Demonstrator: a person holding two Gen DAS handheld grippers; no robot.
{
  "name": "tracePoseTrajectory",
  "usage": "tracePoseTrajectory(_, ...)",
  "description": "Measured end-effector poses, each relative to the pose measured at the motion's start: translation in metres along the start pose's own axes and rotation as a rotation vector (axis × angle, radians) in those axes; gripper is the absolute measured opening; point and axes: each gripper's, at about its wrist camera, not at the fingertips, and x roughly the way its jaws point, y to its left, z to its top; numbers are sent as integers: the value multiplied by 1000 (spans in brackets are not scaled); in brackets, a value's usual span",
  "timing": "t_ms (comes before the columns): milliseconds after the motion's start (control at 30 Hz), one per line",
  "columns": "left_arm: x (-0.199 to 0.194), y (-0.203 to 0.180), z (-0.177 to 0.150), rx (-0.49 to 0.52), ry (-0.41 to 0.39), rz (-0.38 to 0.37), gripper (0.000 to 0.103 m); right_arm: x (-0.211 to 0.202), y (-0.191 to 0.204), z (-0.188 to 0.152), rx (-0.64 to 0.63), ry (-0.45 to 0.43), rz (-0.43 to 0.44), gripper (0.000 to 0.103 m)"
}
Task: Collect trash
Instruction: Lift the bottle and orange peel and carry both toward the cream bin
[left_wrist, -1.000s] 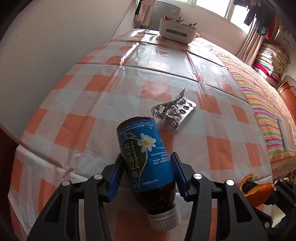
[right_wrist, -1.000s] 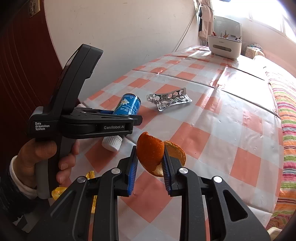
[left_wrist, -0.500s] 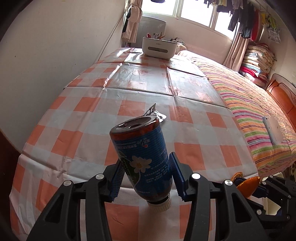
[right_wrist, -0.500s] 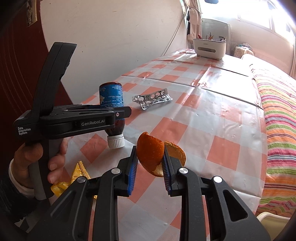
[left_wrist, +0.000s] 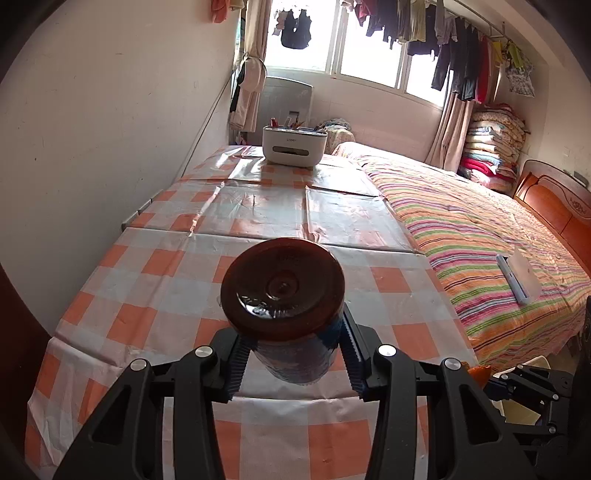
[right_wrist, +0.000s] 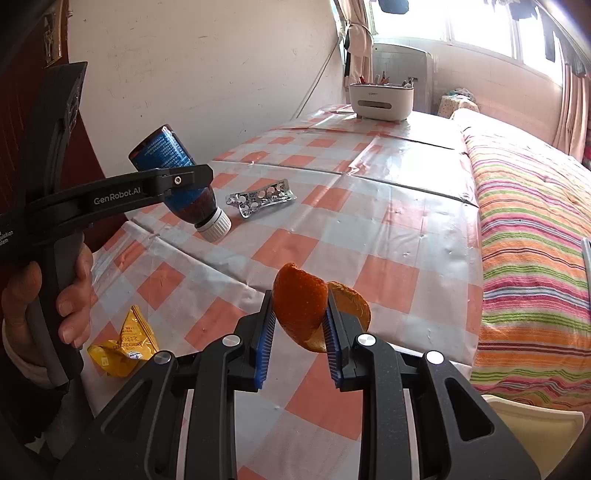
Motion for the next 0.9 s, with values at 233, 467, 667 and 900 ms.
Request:
tracePoseTrajectory(233, -10, -35, -3, 54, -5, -76, 43, -16, -19, -9, 26, -7, -52, 24)
tracePoseTrajectory(467, -11, -69, -13, 103, 10, -126, 43, -34, -37, -19, 51, -23, -92, 24)
tracePoseTrajectory(667, -10, -97, -24, 144, 27, -160, 43, -49, -51, -28, 73, -39, -129, 24)
tracePoseTrajectory(900, -12, -129, -38, 173, 53, -210, 43, -68, -67, -41, 104, -60, -164, 24)
